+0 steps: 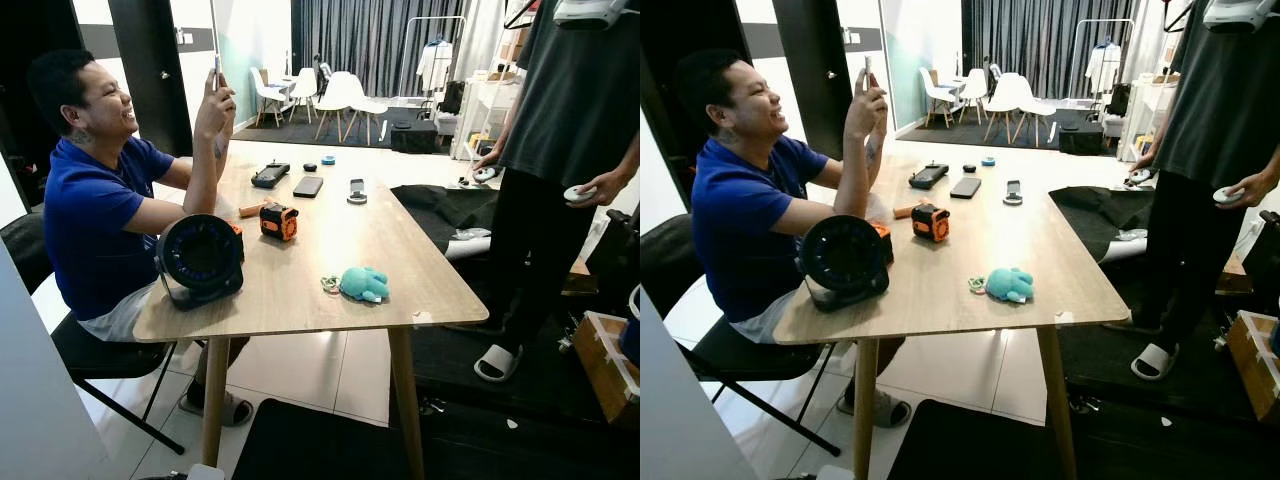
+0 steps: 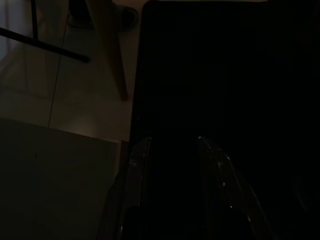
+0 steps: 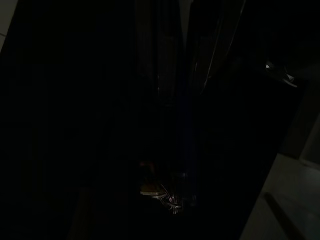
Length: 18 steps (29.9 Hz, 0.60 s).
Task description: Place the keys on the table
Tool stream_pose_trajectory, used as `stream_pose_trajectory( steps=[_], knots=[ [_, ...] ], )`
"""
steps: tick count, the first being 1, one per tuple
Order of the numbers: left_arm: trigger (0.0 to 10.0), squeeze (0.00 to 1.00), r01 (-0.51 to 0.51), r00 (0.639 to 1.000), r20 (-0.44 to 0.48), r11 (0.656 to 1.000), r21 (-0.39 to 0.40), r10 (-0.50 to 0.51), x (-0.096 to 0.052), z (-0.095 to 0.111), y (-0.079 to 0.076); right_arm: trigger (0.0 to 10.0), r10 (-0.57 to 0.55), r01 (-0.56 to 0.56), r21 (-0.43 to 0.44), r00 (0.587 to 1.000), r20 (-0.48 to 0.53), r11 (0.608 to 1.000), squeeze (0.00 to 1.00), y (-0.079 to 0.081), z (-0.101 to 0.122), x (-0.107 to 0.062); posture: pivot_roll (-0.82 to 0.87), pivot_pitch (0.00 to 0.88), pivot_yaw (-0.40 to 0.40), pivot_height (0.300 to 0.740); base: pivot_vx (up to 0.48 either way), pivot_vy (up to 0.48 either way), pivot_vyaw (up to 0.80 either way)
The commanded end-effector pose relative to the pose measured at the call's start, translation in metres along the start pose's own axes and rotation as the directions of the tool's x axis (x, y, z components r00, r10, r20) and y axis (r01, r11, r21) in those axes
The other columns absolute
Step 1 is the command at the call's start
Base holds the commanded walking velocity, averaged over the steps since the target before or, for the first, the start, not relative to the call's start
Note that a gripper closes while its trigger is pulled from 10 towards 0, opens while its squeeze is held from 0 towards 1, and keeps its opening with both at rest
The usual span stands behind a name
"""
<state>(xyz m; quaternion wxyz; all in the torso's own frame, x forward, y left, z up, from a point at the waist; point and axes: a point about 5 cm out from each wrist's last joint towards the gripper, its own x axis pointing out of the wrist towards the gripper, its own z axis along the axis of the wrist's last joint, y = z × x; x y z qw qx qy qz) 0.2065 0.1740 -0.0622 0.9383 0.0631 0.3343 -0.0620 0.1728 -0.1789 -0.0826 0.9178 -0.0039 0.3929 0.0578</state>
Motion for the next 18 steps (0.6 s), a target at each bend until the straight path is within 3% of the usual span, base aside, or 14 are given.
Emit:
stream_pose_trajectory(
  steps=[1,5,8,11,18],
  knots=[
    [10.0,0.0,0.001,1.0,0.003,1.0,0.007,-0.001,-0.0012,-0.0013,0.0012,10.0,-0.004,0.004,0.0,1.0,0.006,1.0,0.0,-0.0023,0.0006,-0.0005,0.08,0.045,-0.013,0.74,0.0,0.0,0.0],
    [10.0,0.0,-0.027,1.0,0.01,0.999,-0.036,0.027,-0.0005,0.0008,0.0042,10.0,-0.001,0.001,-0.005,1.0,0.007,1.0,0.0,-0.0021,0.0011,-0.0003,0.08,0.052,-0.009,0.74,0.0,0.0,0.0],
    [10.0,0.0,-0.005,1.0,0.014,1.0,0.007,0.005,-0.0004,0.0014,0.0022,10.0,0.0,0.0,-0.004,1.0,0.008,1.0,0.0,-0.002,0.0011,-0.0004,0.08,0.043,-0.011,0.74,0.0,0.0,0.0],
    [10.0,0.0,-0.016,0.999,0.034,0.999,-0.039,0.017,-0.0001,0.004,0.0021,10.0,-0.004,0.004,0.003,1.0,0.007,1.0,0.0,-0.0019,-0.0002,-0.0009,0.08,0.041,-0.009,0.74,0.0,0.0,0.0],
    [10.0,0.0,0.014,0.999,0.031,1.0,-0.024,-0.013,-0.0013,0.0013,-0.0017,10.0,-0.004,0.004,0.007,1.0,0.0,1.0,0.0,-0.0008,-0.0053,-0.0028,0.08,0.029,-0.001,0.74,0.0,-0.43,0.0]
  ],
)
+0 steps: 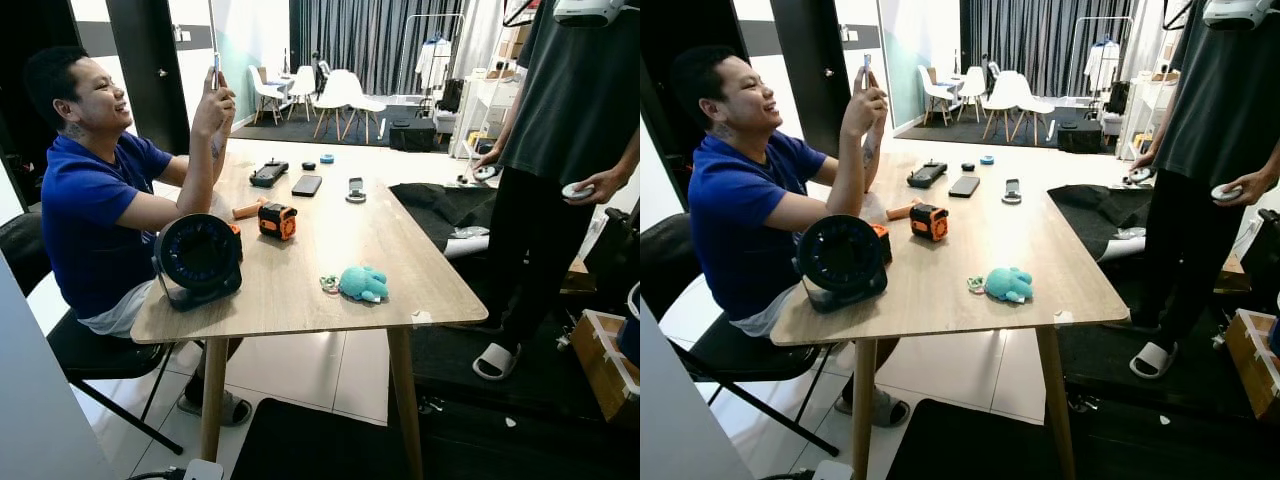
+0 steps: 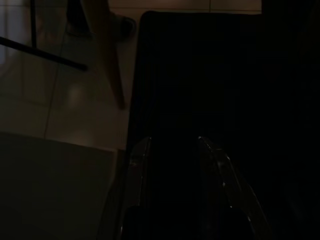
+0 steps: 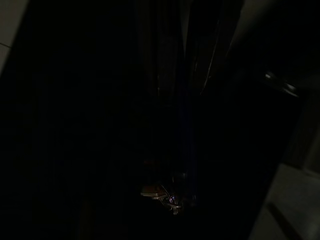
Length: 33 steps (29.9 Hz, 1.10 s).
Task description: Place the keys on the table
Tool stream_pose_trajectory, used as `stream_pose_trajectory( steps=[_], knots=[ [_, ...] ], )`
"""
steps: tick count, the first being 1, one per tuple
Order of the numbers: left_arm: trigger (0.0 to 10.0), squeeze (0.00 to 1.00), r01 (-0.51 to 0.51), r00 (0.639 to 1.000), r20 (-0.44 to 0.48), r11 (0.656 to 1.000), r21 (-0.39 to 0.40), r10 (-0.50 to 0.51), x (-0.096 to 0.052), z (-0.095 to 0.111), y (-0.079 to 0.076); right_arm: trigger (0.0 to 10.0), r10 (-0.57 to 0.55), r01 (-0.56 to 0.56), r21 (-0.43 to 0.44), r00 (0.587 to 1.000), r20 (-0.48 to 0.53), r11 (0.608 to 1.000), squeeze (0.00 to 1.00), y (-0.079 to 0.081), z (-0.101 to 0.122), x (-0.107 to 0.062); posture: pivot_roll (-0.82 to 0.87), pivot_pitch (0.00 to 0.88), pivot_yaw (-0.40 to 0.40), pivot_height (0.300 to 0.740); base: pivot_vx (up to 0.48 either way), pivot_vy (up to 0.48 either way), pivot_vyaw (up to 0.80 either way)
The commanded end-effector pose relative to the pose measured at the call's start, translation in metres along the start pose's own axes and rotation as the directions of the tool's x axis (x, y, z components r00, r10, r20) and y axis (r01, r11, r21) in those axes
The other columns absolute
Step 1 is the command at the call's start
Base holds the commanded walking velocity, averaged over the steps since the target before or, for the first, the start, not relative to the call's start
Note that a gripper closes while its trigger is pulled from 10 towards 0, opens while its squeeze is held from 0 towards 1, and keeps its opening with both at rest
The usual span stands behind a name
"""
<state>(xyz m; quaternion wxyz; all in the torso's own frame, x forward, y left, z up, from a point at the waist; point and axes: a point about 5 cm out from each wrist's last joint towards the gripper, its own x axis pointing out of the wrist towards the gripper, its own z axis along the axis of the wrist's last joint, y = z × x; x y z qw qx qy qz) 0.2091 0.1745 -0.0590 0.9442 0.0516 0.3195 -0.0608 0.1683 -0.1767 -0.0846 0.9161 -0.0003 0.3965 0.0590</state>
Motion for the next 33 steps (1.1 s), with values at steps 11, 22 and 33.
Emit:
stream_pose_trajectory(
  steps=[11,22,33],
  knots=[
    [10.0,0.0,-0.02,0.999,-0.027,1.0,-0.009,0.02,-0.002,-0.006,0.003,10.0,-0.013,0.013,0.002,1.0,0.004,1.0,0.0,-0.003,-0.003,-0.002,0.08,0.031,0.0,0.74,0.0,-0.164,0.0],
    [10.0,0.0,0.004,1.0,-0.01,1.0,0.01,-0.004,-0.001,-0.002,0.001,10.0,-0.023,0.023,0.008,1.0,0.002,1.0,0.0,-0.005,-0.005,-0.003,0.08,0.023,0.008,0.74,0.0,0.0,0.0],
    [10.0,0.0,-0.014,1.0,0.004,1.0,-0.021,0.014,0.002,0.005,0.002,10.0,-0.026,0.026,0.01,1.0,0.008,1.0,0.0,-0.005,-0.002,-0.003,0.08,0.024,0.007,0.74,0.0,0.0,0.0]
  ],
)
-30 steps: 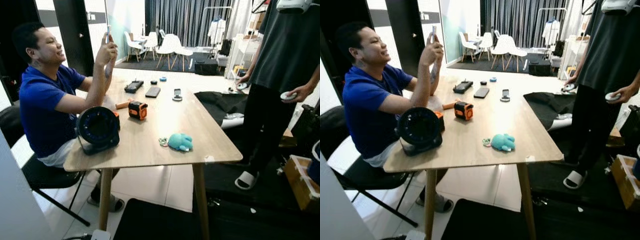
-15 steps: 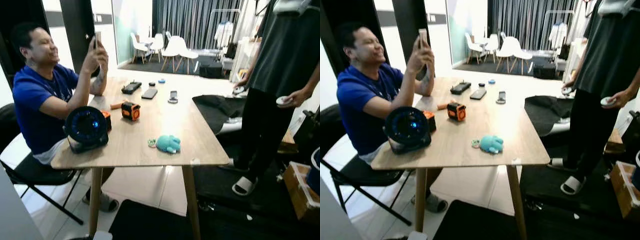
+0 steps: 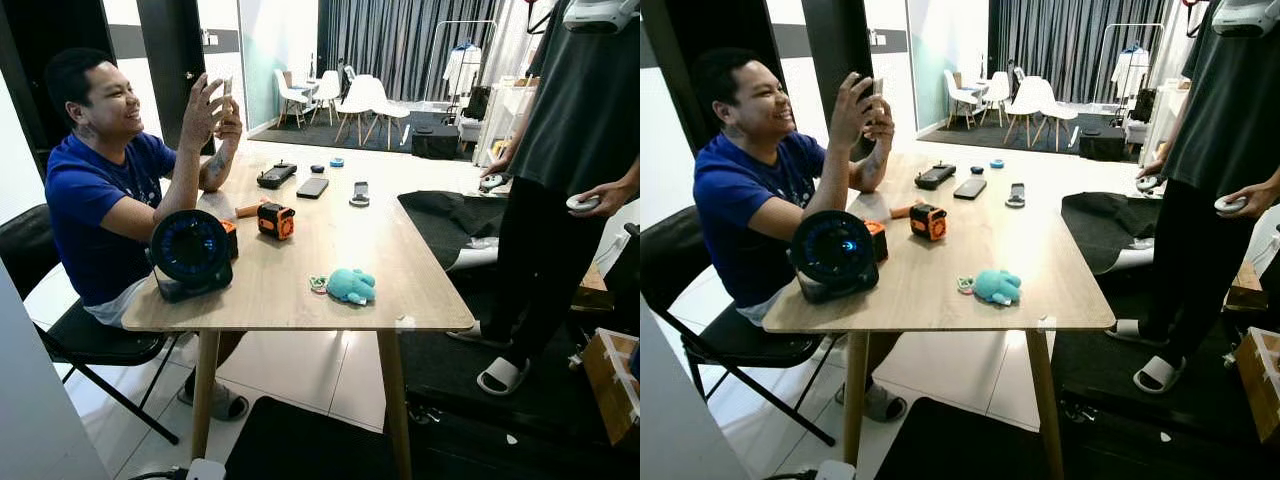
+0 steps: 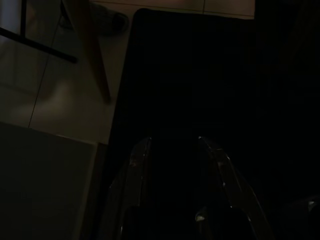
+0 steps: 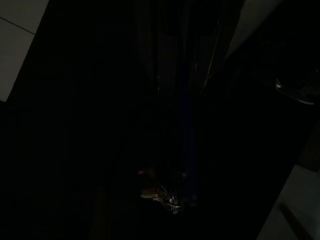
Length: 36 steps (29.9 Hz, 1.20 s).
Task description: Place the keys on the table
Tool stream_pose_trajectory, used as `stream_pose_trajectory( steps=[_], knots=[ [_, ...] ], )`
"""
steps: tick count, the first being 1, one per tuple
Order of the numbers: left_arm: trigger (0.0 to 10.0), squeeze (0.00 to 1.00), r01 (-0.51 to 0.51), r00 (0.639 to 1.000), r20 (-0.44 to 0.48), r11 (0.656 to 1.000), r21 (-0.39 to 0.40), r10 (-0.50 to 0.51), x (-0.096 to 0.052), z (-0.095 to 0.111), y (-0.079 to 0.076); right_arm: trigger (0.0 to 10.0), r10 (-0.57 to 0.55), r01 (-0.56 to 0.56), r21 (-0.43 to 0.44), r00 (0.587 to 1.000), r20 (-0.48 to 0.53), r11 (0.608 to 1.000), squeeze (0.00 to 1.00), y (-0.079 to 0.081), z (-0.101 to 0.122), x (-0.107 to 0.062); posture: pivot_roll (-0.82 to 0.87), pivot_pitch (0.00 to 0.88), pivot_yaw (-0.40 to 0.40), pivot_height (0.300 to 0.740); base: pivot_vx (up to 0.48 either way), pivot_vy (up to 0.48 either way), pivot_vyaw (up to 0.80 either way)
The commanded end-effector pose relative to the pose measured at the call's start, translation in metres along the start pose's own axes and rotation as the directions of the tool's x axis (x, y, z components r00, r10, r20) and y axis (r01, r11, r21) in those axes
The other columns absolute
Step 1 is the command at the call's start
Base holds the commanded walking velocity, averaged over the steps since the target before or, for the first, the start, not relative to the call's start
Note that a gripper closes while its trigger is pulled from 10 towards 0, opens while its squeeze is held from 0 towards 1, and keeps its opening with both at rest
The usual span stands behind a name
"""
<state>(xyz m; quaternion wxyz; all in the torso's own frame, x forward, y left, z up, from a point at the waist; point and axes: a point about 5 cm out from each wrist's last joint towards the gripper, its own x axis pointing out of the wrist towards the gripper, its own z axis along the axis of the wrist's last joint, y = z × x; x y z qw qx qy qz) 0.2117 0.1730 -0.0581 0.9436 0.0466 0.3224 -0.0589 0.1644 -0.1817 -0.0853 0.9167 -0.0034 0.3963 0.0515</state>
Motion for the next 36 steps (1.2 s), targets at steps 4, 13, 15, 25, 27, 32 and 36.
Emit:
stream_pose_trajectory(
  steps=[4,13,15,25,27,32,36],
  knots=[
    [10.0,0.0,-0.01,1.0,0.017,1.0,-0.017,0.011,0.0005,0.0034,0.0018,10.0,-0.007,0.007,0.007,1.0,0.009,1.0,0.0,-0.0005,0.0023,0.0007,0.08,0.021,0.001,0.74,0.145,0.0,0.0],
    [10.0,0.0,0.0,1.0,0.02,1.0,-0.025,0.0,0.0018,0.0059,-0.0006,10.0,-0.005,0.005,0.003,1.0,0.013,1.0,0.0,-0.0013,0.0052,0.0017,0.08,0.03,-0.004,0.74,0.335,0.0,0.0],
    [10.0,0.0,0.007,1.0,0.018,1.0,-0.02,-0.007,0.0018,0.0057,-0.0015,10.0,-0.005,0.005,0.003,1.0,0.013,1.0,0.0,-0.0012,0.0053,0.0017,0.08,0.028,-0.001,0.74,0.337,0.0,0.0],
    [10.0,0.0,0.013,1.0,0.011,1.0,-0.012,-0.013,0.0012,0.004,-0.0012,10.0,-0.008,0.008,0.007,1.0,0.009,1.0,0.0,-0.0011,0.0035,0.0012,0.08,0.023,0.004,0.74,0.318,0.0,0.0],
    [10.0,0.0,0.009,1.0,0.009,1.0,-0.006,-0.009,0.0012,0.0041,-0.0004,10.0,-0.009,0.009,0.009,1.0,0.007,1.0,0.0,-0.0008,0.0034,0.0013,0.08,0.023,0.005,0.74,0.142,0.0,0.0],
    [10.0,0.0,0.007,1.0,0.007,1.0,0.003,-0.007,0.0007,0.0034,0.0014,10.0,-0.008,0.008,0.012,1.0,0.004,1.0,0.0,0.0004,0.0031,0.0016,0.08,0.015,0.008,0.74,0.0,0.0,0.0],
    [10.0,0.0,0.006,1.0,0.01,1.0,0.006,-0.006,0.0005,0.0035,0.0027,10.0,-0.009,0.009,0.017,1.0,0.002,1.0,0.0,0.0011,0.0027,0.0016,0.08,0.02,0.007,0.74,0.0,0.0,0.0]
  ],
)
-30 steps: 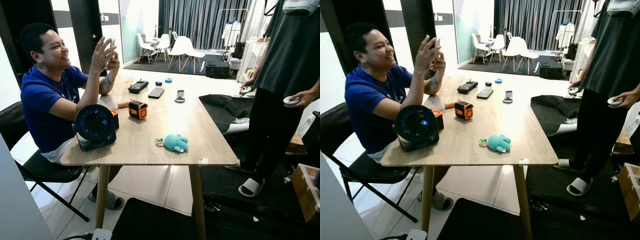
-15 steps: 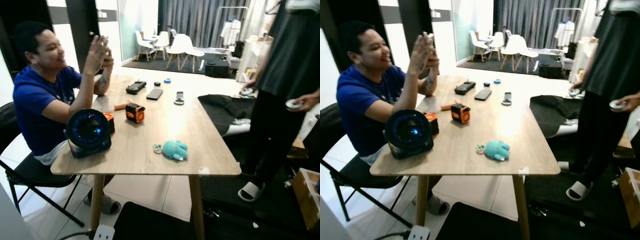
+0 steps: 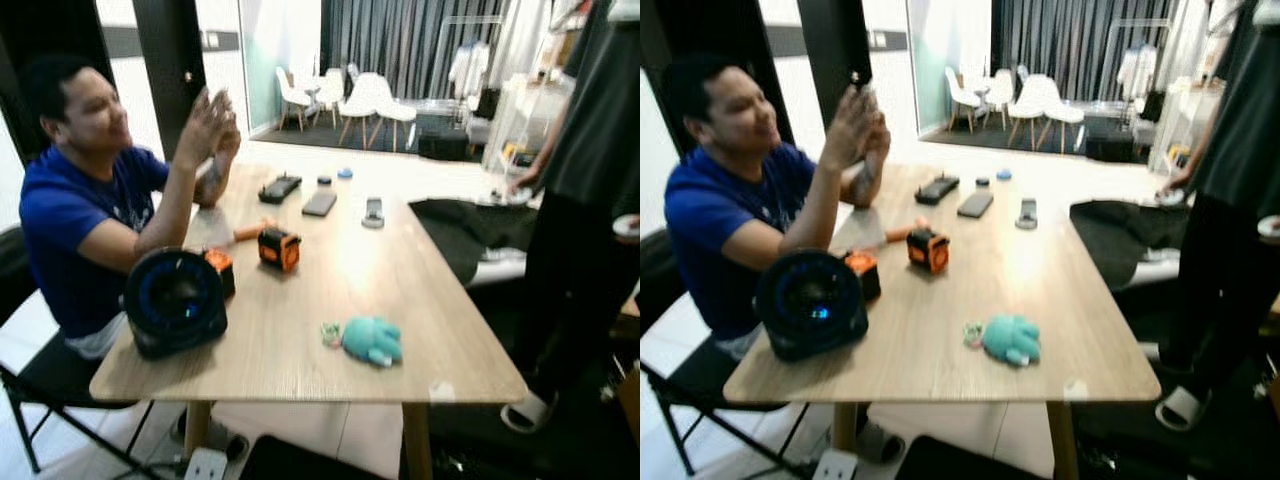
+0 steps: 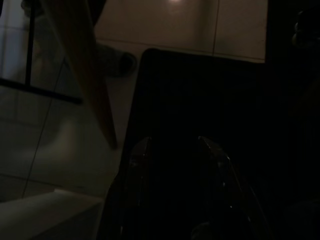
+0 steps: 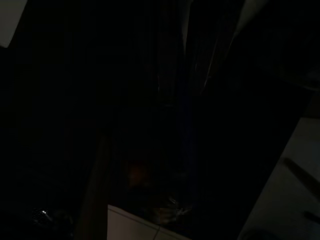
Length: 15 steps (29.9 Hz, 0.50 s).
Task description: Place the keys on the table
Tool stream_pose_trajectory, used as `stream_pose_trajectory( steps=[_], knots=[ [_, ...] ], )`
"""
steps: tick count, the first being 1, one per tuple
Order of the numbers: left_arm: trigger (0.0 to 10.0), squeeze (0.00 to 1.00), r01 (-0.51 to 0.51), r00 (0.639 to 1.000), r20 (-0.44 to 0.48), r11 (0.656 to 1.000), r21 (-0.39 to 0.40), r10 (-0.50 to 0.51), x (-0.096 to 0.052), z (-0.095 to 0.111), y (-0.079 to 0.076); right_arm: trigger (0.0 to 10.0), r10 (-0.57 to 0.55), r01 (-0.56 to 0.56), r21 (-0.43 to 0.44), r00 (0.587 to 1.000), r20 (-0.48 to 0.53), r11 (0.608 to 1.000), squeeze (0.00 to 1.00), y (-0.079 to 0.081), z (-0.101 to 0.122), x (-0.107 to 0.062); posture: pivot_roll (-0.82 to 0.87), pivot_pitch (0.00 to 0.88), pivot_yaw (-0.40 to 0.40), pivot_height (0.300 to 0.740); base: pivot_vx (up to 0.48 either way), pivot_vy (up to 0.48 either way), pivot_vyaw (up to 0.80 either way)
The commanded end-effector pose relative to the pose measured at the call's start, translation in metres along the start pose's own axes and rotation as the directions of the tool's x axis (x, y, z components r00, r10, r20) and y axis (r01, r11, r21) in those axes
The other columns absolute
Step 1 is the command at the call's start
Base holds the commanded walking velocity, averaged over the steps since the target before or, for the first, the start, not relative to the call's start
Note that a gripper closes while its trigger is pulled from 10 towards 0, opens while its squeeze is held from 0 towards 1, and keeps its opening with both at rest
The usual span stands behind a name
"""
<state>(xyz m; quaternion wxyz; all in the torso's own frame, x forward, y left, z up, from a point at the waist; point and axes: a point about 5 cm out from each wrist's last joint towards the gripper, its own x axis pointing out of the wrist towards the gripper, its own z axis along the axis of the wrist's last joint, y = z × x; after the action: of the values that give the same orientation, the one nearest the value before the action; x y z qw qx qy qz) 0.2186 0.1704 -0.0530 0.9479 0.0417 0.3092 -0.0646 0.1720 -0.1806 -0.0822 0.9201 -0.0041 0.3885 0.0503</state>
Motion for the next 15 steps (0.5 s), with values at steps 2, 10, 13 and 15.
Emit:
stream_pose_trajectory(
  steps=[2,10,13,15],
  knots=[
    [10.0,0.0,-0.005,1.0,-0.017,1.0,0.01,0.005,-0.002,-0.005,0.004,10.0,-0.007,0.007,0.021,1.0,-0.017,1.0,0.0,0.001,-0.006,-0.002,0.08,0.018,0.007,0.74,0.0,0.0,0.0],
    [10.0,0.0,0.008,1.0,0.0,1.0,0.024,-0.008,-0.003,-0.004,0.003,10.0,-0.106,0.106,0.102,0.994,-0.002,0.989,0.0,-0.015,-0.013,-0.009,0.07,0.017,0.008,0.74,0.0,0.0,0.0],
    [10.0,0.0,0.012,1.0,0.006,1.0,0.023,-0.012,-0.004,-0.004,0.003,10.0,-0.217,0.217,0.142,0.976,-0.021,0.966,0.0,-0.033,-0.022,-0.017,0.07,0.017,0.013,0.74,0.0,0.0,0.0],
    [10.0,0.0,0.016,1.0,0.02,1.0,0.019,-0.017,-0.004,-0.003,0.002,10.0,-0.354,0.36,0.169,0.933,-0.062,0.918,0.0,-0.058,-0.036,-0.032,0.07,0.012,0.014,0.74,0.0,0.0,0.0]
  ],
)
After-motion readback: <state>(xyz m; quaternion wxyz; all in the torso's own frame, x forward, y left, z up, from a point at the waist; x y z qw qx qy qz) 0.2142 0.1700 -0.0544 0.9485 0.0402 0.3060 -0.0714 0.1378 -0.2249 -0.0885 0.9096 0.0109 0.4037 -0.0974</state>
